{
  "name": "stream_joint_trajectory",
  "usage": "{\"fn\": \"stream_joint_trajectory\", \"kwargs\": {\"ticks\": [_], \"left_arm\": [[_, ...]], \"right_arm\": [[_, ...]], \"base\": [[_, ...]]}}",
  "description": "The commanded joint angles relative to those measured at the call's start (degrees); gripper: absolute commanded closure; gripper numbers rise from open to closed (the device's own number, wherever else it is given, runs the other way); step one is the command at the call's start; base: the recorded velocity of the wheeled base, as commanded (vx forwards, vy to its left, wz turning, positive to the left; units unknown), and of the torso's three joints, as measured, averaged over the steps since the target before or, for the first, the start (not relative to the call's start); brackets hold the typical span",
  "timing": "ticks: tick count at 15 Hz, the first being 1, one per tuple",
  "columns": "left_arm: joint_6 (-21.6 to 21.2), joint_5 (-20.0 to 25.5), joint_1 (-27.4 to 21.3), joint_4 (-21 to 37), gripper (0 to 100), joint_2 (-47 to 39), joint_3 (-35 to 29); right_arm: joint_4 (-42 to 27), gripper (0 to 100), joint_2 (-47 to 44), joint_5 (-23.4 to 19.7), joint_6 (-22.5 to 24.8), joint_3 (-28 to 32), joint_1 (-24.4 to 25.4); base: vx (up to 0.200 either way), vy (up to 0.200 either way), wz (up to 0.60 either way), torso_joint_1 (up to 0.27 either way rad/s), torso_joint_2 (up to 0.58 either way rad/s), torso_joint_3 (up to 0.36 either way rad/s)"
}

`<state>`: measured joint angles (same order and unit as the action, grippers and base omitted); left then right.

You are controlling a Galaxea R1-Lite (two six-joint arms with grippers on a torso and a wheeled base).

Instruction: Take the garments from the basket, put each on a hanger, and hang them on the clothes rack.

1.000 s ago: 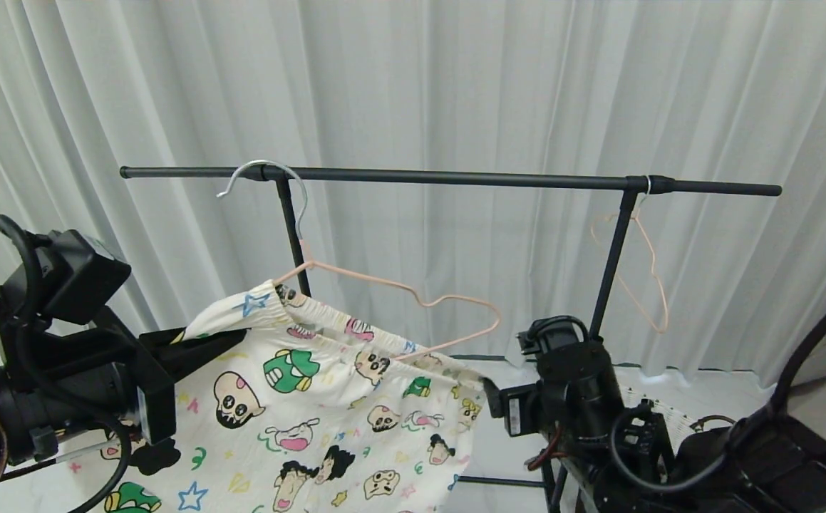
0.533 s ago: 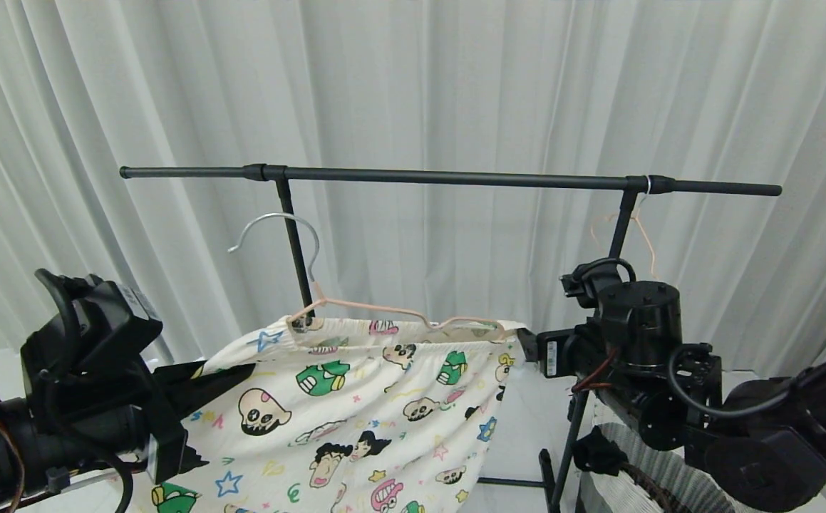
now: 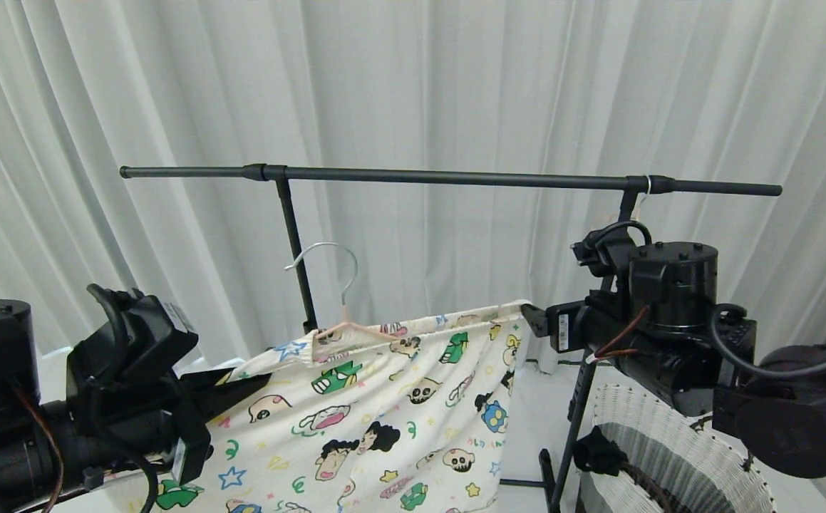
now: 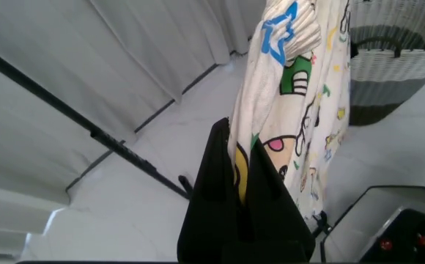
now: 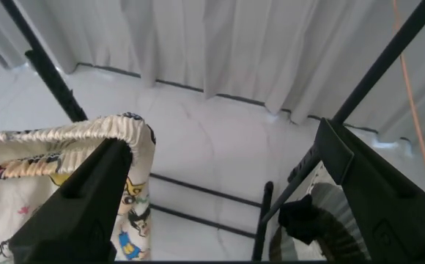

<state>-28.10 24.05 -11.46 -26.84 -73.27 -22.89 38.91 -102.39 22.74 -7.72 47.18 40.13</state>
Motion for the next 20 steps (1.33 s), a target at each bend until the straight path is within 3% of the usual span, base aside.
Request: {"fn": "stream_joint_trajectory", "kwargs": {"ticks": [1, 4, 7, 9, 12, 13, 17, 20], "left_arm": [[1.56, -1.90, 0.30, -0.05, 100, -1.79, 0.31], [10.08, -11.40, -0.05, -0.93, 100, -6.10, -3.47], [11.05, -11.66, -1.02, -6.82, 100, -8.12, -3.91], [11.66, -11.57, -3.57, -9.46, 100, -7.77, -3.39], [12.02, -11.57, -7.17, -12.62, 100, -7.24, -2.59], [12.02, -11.48, -9.99, -16.05, 100, -6.98, -0.66], [11.49, -9.64, -16.58, -21.23, 100, -5.92, 4.35], [6.48, -8.67, -19.48, -21.50, 100, -4.61, 4.44]], "right_arm": [[-1.91, 0, 3.25, -1.82, 2.09, 0.99, 0.65], [-9.21, 0, 10.81, -7.27, 5.70, 1.43, 5.22], [-13.60, 0, 15.46, -7.27, 6.93, 0.63, 14.18], [-16.15, 0, 17.66, -7.35, 7.63, -1.83, 17.52], [-20.10, 0, 20.12, -10.34, 8.77, -2.53, 17.52], [-24.85, 0, 22.14, -14.12, 10.27, -1.56, 16.38], [-31.79, 0, 22.58, -25.46, 21.60, 2.66, 9.97], [-34.96, 0, 18.98, -29.15, 24.24, 8.11, 9.79]], "base": [[0.000, 0.000, 0.00, 0.000, 0.00, 0.000], [0.000, 0.000, 0.00, 0.000, 0.00, 0.000], [0.000, 0.000, 0.00, 0.000, 0.00, 0.000], [0.000, 0.000, 0.00, 0.000, 0.00, 0.000], [0.000, 0.000, 0.00, 0.000, 0.00, 0.000], [0.000, 0.000, 0.00, 0.000, 0.00, 0.000], [0.000, 0.000, 0.00, 0.000, 0.00, 0.000], [0.000, 0.000, 0.00, 0.000, 0.00, 0.000]]}}
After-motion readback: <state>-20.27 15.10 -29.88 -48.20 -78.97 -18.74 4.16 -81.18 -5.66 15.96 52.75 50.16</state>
